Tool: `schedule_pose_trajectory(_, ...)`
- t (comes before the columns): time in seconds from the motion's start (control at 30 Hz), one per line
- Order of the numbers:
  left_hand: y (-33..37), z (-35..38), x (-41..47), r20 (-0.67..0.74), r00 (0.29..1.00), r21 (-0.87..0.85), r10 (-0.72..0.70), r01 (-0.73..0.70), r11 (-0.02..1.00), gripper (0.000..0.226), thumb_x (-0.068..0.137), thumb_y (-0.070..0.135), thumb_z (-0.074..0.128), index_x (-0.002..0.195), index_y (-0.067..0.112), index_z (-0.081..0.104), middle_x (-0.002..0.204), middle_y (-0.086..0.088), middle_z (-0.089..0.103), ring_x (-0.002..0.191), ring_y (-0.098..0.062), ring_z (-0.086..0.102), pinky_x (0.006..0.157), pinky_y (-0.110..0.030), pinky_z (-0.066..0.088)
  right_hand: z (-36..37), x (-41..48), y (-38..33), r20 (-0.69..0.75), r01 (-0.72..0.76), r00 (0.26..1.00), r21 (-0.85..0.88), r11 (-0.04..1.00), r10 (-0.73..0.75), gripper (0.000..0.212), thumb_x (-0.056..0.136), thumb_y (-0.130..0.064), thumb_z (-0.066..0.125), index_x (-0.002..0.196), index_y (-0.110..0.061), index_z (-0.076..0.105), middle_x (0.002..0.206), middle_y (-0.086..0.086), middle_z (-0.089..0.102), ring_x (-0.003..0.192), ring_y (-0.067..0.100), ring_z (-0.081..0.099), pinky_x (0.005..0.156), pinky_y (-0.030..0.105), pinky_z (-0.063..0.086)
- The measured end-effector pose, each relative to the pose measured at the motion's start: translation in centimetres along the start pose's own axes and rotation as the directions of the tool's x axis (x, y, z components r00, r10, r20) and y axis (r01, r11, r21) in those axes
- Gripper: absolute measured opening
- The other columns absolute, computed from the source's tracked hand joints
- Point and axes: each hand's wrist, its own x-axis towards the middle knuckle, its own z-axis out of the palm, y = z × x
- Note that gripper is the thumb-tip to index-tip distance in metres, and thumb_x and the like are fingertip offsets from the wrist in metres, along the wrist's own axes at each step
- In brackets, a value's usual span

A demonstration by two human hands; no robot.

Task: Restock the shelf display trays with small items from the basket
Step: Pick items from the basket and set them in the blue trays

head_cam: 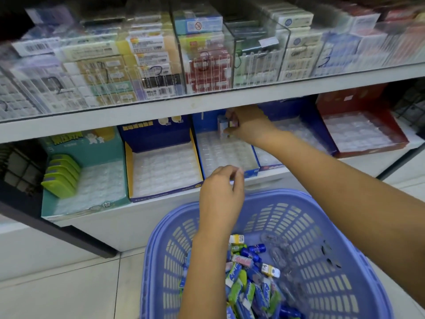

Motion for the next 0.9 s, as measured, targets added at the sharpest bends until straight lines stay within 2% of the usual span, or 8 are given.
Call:
schedule_pose_trajectory(0.1, -1.1, 1.4, -0.4, 0.254, 0.961, 0.132, -0.106, 0.074, 0.988, 0.032, 0.095, 0.028, 0.048, 0.078, 0.008, 0.067, 0.075, -0.011, 0.068, 0.07, -0.025, 0.062, 0.066, -0.041, 0.051, 0.9, -5.8, 1.9, 0.019, 0.008, 1.0, 0.103, 0.995, -0.01, 0.019, 0.081, -0.028, 0.07, 0.086, -0.011, 0.063, 0.077, 0.001, 0.059, 0.075, 0.014, 0.052, 0.066, 0.023, 0.036)
schedule_pose_trajectory(0.2, -3.4, 4.0, -1.8, 0.475, 0.83, 0.327, -0.293, 0.142, 0.934, 0.038, 0.093, 0.02, 0.051, 0.057, 0.008, 0.049, 0.073, -0.025, 0.058, 0.081, -0.038, 0.059, 0.067, -0.043, 0.047, 3.8, -11.9, 4.6, 0.28, -0.047, 0.96, 0.122, 0.991, 0.011, 0.02, 0.08, -0.031, 0.071, 0.07, -0.017, 0.062, 0.064, -0.003, 0.055, 0.065, 0.012, 0.05, 0.058, 0.023, 0.035)
schedule_pose_trajectory(0.3, -6.1, 7.0, -4.6, 0.581, 0.711, 0.429, -0.396, 0.146, 0.892, 0.024, 0.091, 0.01, 0.047, 0.073, -0.001, 0.058, 0.082, -0.025, 0.061, 0.092, -0.039, 0.061, 0.074, -0.042, 0.046, 9.5, -15.7, 7.3, 0.552, -0.148, 0.821, -0.041, 0.988, 0.146, 0.028, 0.083, -0.031, 0.064, 0.072, -0.006, 0.061, 0.073, 0.017, 0.055, 0.066, 0.018, 0.047, 0.061, 0.03, 0.035)
schedule_pose_trajectory(0.37, -8.2, 8.5, -6.7, 0.593, 0.658, 0.488, -0.464, 0.165, 0.857, 0.024, 0.091, 0.008, 0.048, 0.107, 0.0, 0.064, 0.111, -0.022, 0.063, 0.108, -0.035, 0.059, 0.087, -0.041, 0.047, 13.4, -17.6, 8.8, 0.664, -0.188, 0.713, -0.125, 0.974, 0.222, 0.031, 0.084, -0.031, 0.064, 0.074, -0.002, 0.062, 0.073, 0.017, 0.054, 0.067, 0.023, 0.05, 0.061, 0.031, 0.037)
schedule_pose_trajectory(0.43, -10.3, 9.3, -8.6, 0.573, 0.635, 0.565, -0.518, 0.152, 0.811, 0.031, 0.091, 0.005, 0.049, 0.121, 0.002, 0.058, 0.124, -0.019, 0.057, 0.115, -0.033, 0.055, 0.093, -0.04, 0.046, 16.6, -19.1, 10.0, 0.702, -0.232, 0.672, -0.103, 0.967, 0.236, 0.037, 0.086, -0.029, 0.064, 0.058, -0.01, 0.049, 0.059, 0.008, 0.04, 0.056, 0.019, 0.04, 0.053, 0.03, 0.028)
schedule_pose_trajectory(0.5, -12.1, 9.7, -9.8, 0.531, 0.641, 0.622, -0.554, 0.149, 0.769, 0.031, 0.092, 0.003, 0.048, 0.122, 0.004, 0.055, 0.121, -0.018, 0.058, 0.112, -0.032, 0.054, 0.09, -0.04, 0.048, 19.2, -19.8, 10.7, 0.687, -0.286, 0.69, -0.031, 0.958, 0.228, 0.046, 0.088, -0.028, 0.062, 0.055, -0.017, 0.032, 0.055, 0.005, 0.027, 0.052, 0.016, 0.029, 0.051, 0.029, 0.018)
schedule_pose_trajectory(0.63, -13.8, 10.1, -10.2, 0.444, 0.684, 0.654, -0.579, 0.194, 0.731, 0.02, 0.093, 0.008, 0.053, 0.109, 0.009, 0.064, 0.107, -0.015, 0.065, 0.11, -0.029, 0.055, 0.082, -0.038, 0.048, 22.3, -19.6, 10.2, 0.593, -0.411, 0.75, 0.07, 0.909, 0.293, 0.044, 0.094, -0.035, 0.054, 0.057, -0.015, 0.039, 0.058, 0.006, 0.037, 0.065, 0.021, 0.043, 0.054, 0.031, 0.026)
schedule_pose_trajectory(0.9, -13.8, 11.6, -10.8, 0.4, 0.665, 0.749, -0.631, 0.16, 0.643, 0.02, 0.095, 0.005, 0.046, 0.109, 0.007, 0.061, 0.111, -0.012, 0.065, 0.106, -0.026, 0.061, 0.082, -0.035, 0.05, 24.2, -19.4, 8.6, 0.585, -0.365, 0.753, -0.01, 0.931, 0.301, 0.049, 0.092, -0.033, 0.058, 0.055, -0.016, 0.031, 0.052, 0.005, 0.033, 0.046, 0.013, 0.03, 0.044, 0.029, 0.02)
